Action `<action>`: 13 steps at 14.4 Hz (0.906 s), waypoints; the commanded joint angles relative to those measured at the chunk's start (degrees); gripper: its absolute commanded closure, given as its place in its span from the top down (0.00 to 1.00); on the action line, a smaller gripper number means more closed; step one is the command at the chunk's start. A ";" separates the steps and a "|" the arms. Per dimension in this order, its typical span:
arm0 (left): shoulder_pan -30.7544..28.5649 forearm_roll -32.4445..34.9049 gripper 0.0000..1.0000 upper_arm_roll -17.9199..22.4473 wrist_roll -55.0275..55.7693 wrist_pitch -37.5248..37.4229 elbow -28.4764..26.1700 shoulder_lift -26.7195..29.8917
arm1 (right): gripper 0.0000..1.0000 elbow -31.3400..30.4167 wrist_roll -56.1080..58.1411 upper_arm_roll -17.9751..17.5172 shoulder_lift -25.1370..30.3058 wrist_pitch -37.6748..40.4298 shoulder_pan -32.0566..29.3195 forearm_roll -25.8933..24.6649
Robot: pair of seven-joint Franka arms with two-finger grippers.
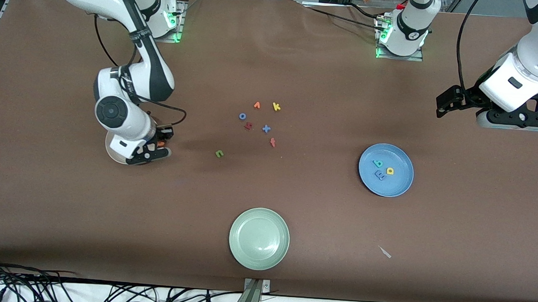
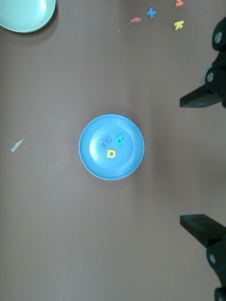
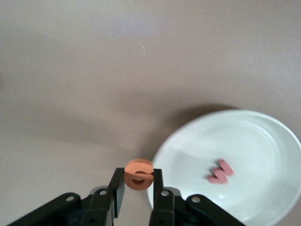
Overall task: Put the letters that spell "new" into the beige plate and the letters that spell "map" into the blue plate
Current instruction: 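Carry the orange 6 onto the cream plate and open the right gripper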
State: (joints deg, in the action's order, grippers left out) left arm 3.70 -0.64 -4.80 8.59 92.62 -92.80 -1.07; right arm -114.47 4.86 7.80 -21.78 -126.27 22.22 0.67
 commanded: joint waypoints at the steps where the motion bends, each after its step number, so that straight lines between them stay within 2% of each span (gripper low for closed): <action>1: 0.26 0.72 1.00 -0.12 -0.50 -1.39 1.74 -0.69 | 0.22 -9.70 6.10 2.47 5.42 -5.64 0.20 0.39; 3: 0.26 0.72 1.00 -0.12 -0.59 -1.39 1.74 -0.69 | 0.22 -12.00 9.01 3.88 5.08 -8.55 0.11 0.30; 4: 0.35 0.72 1.00 -0.21 -0.41 -1.39 1.83 -0.69 | 0.26 -12.10 9.81 4.50 4.64 -9.34 0.11 0.39; 5: 0.43 0.72 1.00 -0.21 -0.41 -1.39 1.74 -0.69 | 0.54 -11.84 9.90 4.59 4.20 -9.17 0.11 0.39; 6: 0.35 0.64 1.00 -0.21 -0.59 -1.56 1.66 -0.69 | 0.97 -11.66 8.95 4.59 4.11 -9.08 0.11 0.48; 7: 0.35 0.64 1.00 -0.21 -0.59 -1.65 1.57 -0.69 | 1.00 -11.22 9.02 4.59 4.11 -9.08 0.11 0.48; 10: 0.43 0.64 1.00 -0.38 -0.50 -1.65 1.57 -0.69 | 1.00 -7.29 8.50 3.80 3.85 -6.55 0.90 0.65; 13: 0.70 0.99 1.00 -1.61 -0.15 -1.65 1.57 -0.69 | 1.00 1.50 5.26 -0.31 0.52 0.39 2.21 0.74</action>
State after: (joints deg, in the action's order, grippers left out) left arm 3.92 -0.64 -5.87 8.59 92.22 -92.78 -1.14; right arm -119.09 12.23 9.93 -18.70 -130.49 23.33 0.67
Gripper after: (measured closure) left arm 0.000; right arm 0.004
